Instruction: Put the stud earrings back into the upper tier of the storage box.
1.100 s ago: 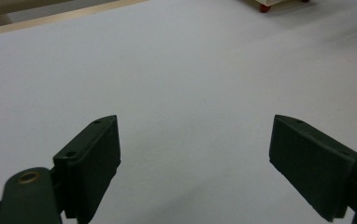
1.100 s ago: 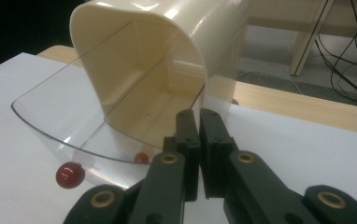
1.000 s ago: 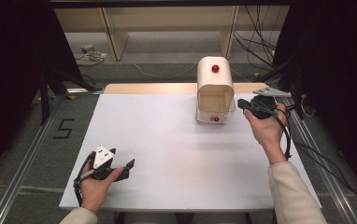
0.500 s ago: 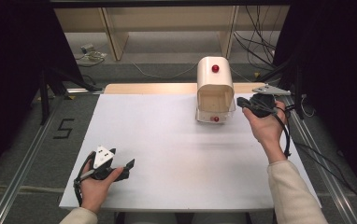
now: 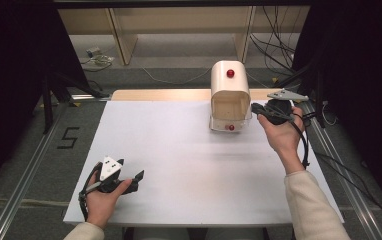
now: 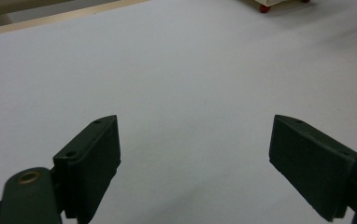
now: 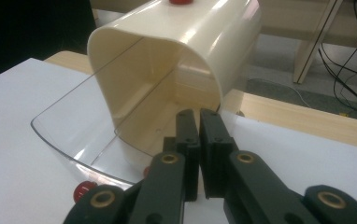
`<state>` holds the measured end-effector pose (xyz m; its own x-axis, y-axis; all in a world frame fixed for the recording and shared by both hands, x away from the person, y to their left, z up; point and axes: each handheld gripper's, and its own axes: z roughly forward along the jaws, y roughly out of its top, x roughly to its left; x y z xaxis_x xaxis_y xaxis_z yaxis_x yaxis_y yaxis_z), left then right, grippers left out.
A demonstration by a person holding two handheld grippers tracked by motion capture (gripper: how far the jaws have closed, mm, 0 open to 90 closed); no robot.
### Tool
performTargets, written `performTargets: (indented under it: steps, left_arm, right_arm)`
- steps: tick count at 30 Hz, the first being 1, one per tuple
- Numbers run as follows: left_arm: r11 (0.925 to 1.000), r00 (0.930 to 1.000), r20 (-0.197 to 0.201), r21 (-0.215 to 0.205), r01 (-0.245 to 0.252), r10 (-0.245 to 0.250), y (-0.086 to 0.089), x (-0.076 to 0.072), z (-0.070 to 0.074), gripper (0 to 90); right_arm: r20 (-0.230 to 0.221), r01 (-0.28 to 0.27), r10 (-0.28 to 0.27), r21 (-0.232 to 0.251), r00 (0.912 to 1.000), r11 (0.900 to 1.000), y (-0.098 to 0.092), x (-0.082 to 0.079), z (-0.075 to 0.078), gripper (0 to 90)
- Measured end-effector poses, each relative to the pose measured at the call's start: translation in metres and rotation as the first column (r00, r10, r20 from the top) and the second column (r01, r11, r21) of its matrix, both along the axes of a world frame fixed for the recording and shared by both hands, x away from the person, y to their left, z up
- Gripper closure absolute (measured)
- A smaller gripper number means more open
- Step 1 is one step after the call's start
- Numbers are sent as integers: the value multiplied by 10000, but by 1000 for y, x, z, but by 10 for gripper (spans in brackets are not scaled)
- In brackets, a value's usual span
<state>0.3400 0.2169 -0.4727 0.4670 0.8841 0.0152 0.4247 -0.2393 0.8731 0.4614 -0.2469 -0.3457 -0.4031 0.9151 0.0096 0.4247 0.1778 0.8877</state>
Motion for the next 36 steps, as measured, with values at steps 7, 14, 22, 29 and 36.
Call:
performTargets:
  steps: [7, 14, 22, 29, 36]
  left_arm:
    - [10000, 10000, 18, -36, -23, 23, 0, 0, 0, 163]
    - [10000, 10000, 17, -24, -19, 19, 0, 0, 0, 163]
    - [10000, 10000, 19, -30, -9, 9, 0, 0, 0, 163]
    - [10000, 10000, 24, -22, -13, 13, 0, 0, 0, 163]
    - [10000, 10000, 11, -33, -10, 10, 0, 0, 0, 163]
  right_arm:
    - [25, -94, 94, -51, 10000, 9999, 4, 0, 1, 876]
    - [31, -236, 236, -44, 9997, 9997, 10, 1, 1, 876]
    - [-11, -379, 379, -51, 9993, 9993, 16, 2, 1, 876]
    - [-37, -395, 394, -69, 9992, 9992, 18, 3, 1, 876]
    - [-51, -420, 420, -100, 9991, 9991, 20, 3, 1, 876]
